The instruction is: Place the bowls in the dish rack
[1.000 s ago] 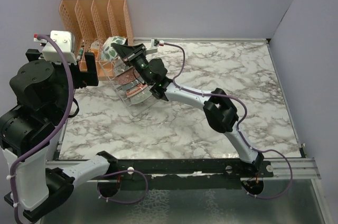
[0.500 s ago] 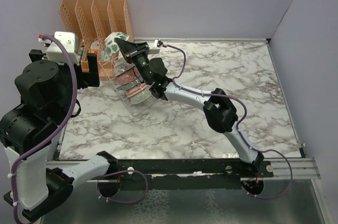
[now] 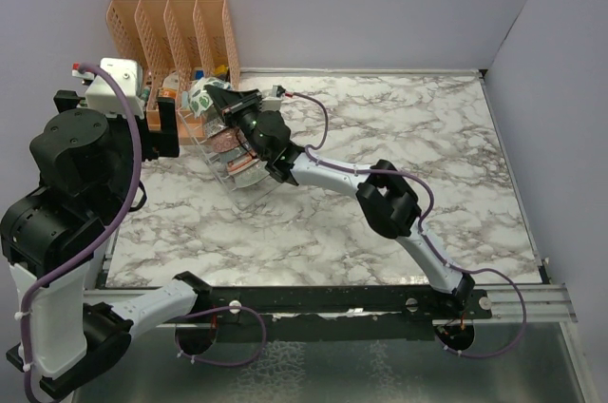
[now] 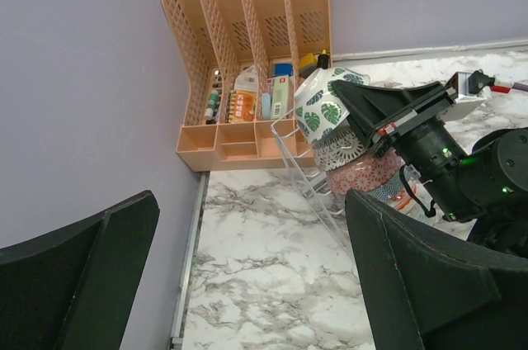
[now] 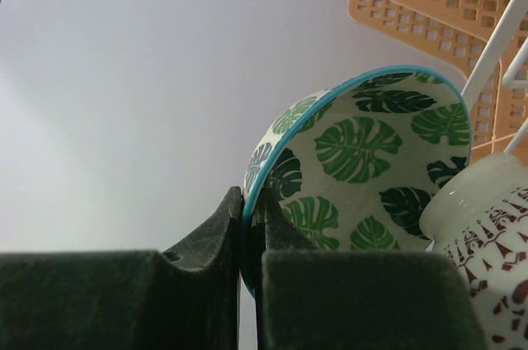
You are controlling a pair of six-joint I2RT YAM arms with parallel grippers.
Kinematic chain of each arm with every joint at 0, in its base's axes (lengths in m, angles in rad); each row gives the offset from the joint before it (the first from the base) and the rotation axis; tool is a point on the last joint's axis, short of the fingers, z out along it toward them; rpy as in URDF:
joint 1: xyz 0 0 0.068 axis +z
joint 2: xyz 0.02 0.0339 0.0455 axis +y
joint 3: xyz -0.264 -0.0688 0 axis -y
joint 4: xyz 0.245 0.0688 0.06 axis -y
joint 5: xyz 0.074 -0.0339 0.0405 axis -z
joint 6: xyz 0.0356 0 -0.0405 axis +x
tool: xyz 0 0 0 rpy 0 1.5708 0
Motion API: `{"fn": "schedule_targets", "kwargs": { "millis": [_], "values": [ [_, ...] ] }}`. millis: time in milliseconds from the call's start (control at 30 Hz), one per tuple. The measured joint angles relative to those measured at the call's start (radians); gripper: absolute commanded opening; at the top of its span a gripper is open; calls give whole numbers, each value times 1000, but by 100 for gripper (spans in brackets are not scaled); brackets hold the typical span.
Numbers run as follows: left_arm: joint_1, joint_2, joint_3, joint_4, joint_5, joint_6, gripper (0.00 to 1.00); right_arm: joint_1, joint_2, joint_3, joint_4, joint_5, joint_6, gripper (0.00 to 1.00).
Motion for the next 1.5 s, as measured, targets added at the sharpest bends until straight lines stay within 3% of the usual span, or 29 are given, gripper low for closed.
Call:
{"fn": "schedule_targets", "kwargs": {
  "millis": [467, 867, 1367, 1500],
  "values": [
    [-6, -2, -13, 0, -10, 0, 99, 0, 0, -35, -49, 2, 71, 12],
    [-6, -3, -16, 0, -13, 0, 99, 0, -10, -71, -58, 2, 95, 26],
    [-6, -5, -22, 0, -13, 0, 99, 0, -87, -90, -157, 0, 71, 72],
    [-6, -5, -23, 0, -13, 0, 99, 0, -101, -98, -188, -2, 71, 76]
  ]
}}
